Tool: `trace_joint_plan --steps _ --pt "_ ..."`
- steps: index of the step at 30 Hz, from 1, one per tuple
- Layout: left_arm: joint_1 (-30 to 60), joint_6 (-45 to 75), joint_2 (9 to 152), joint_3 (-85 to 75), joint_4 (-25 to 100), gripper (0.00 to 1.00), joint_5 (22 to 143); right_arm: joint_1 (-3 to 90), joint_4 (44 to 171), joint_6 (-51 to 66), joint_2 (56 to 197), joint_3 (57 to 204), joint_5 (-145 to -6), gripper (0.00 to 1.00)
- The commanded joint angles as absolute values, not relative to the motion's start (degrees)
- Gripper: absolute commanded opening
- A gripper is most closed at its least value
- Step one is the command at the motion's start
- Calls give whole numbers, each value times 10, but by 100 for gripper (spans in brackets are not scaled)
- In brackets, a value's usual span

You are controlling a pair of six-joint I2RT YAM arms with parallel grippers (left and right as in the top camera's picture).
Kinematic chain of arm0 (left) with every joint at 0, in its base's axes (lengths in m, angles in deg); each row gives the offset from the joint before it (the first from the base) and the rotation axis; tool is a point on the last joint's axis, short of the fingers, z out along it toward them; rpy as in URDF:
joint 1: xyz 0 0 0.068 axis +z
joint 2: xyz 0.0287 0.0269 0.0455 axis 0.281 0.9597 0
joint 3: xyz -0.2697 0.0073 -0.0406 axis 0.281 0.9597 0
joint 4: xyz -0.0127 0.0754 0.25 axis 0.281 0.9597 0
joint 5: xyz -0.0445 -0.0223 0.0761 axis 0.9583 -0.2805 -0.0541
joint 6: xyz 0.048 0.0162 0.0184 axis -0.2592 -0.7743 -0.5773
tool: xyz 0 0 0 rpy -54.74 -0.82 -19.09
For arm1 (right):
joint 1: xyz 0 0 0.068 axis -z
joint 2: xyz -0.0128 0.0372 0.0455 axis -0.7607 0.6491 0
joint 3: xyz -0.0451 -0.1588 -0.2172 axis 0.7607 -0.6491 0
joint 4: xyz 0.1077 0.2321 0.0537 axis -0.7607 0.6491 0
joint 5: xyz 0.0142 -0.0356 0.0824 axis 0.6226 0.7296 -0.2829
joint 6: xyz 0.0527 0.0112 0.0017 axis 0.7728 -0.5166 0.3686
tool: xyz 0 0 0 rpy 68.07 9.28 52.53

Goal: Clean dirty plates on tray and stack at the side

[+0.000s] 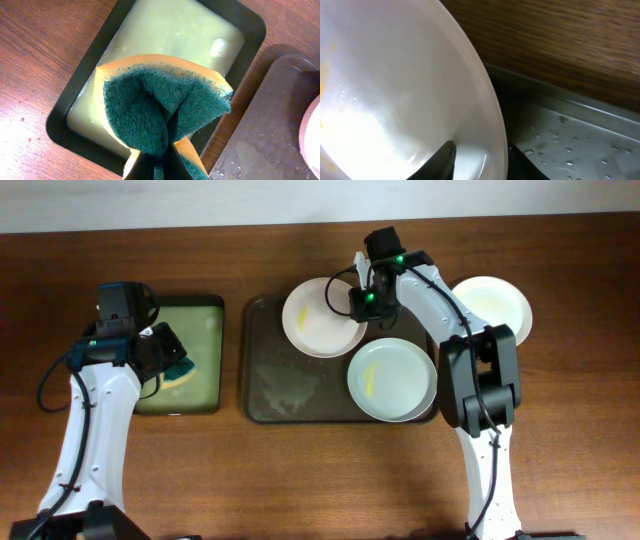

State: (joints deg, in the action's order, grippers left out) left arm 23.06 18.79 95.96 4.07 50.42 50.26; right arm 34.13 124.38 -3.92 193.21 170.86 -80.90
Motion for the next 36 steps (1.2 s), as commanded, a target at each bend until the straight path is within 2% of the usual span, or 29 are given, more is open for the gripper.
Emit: trace_joint_plan --steps 1,2,6,12,19,21,28,33,36 --pt "232 193 962 37 502 0 511 338 1245 -16 1941 1712 -803 11" --pt "232 193 962 37 502 0 522 337 1247 -16 1941 1712 -810 4" --pt "212 148 962 37 487 0 600 319 1281 -33 1941 1712 -868 4" --pt "130 151 975 37 473 0 605 268 1314 -21 1941 1712 -868 4" --pt "48 185 1080 37 424 0 642 243 1327 -1 1941 1712 -867 4" --pt "35 201 1113 37 403 0 645 243 1320 66 1941 1712 -867 4" --pt "14 202 1181 37 322 0 680 235 1314 62 1941 1712 -867 4" --pt "11 199 1224 37 279 0 662 235 1315 55 1941 1712 -857 4" --pt "11 182 1241 37 299 0 559 235 1330 47 1941 1712 -778 4"
